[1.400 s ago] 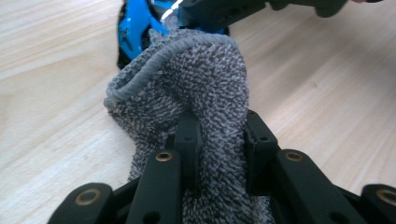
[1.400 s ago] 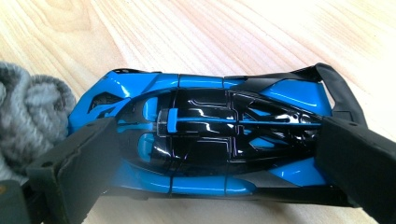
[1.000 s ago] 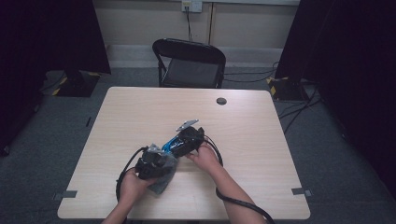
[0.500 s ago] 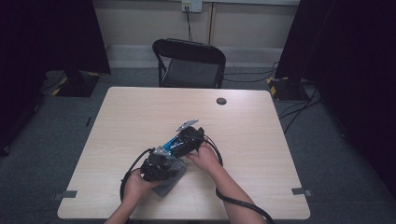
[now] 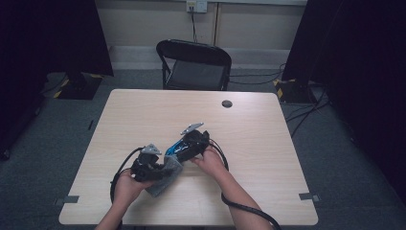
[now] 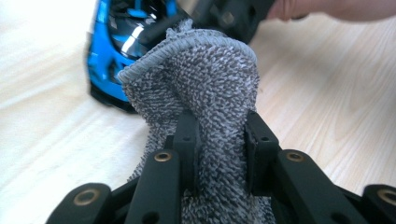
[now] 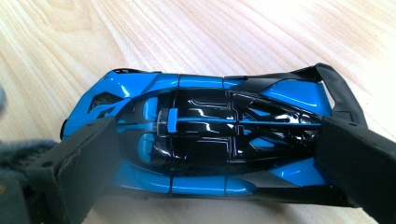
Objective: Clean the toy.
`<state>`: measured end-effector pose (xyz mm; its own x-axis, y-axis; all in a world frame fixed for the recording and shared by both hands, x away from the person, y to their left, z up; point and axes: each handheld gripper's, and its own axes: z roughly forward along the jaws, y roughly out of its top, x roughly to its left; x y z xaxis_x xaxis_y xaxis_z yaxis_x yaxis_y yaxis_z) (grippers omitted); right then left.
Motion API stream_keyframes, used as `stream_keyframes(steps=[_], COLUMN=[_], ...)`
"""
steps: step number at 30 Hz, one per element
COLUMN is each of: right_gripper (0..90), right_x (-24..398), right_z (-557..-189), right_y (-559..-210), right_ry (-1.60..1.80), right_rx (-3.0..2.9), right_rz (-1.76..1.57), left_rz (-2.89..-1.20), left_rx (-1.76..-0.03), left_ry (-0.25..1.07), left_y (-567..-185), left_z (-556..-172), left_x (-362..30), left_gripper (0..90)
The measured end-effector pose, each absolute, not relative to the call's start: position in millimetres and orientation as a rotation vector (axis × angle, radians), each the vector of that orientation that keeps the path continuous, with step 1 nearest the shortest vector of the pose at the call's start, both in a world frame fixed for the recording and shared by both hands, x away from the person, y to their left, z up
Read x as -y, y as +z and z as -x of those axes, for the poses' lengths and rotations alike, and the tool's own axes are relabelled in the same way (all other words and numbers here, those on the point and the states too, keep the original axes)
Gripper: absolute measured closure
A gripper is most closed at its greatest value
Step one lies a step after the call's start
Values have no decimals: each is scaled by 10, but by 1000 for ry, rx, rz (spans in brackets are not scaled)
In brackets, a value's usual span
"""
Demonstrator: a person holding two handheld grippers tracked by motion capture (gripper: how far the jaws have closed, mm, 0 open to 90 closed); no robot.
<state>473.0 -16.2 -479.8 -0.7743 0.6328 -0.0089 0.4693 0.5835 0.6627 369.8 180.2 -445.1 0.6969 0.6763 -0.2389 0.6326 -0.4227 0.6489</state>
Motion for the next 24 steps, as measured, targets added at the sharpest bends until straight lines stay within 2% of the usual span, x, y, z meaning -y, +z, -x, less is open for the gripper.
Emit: stream_keyframes(steps=[14, 24], right_gripper=[0, 0], right_x=[165, 166], right_z=[-4727, -4724], right_y=[-4801, -4802], right_ry=[976, 975], right_rx=[-2565, -2566], right_rz=[-911, -911], left_rz=[-2073, -2061], left_rx=[-1097, -1211], left_ry=[163, 214], left_y=[-4437, -4595], left_z=[-3778, -3863], left_x=[-2155, -2388], left_gripper=[696, 665])
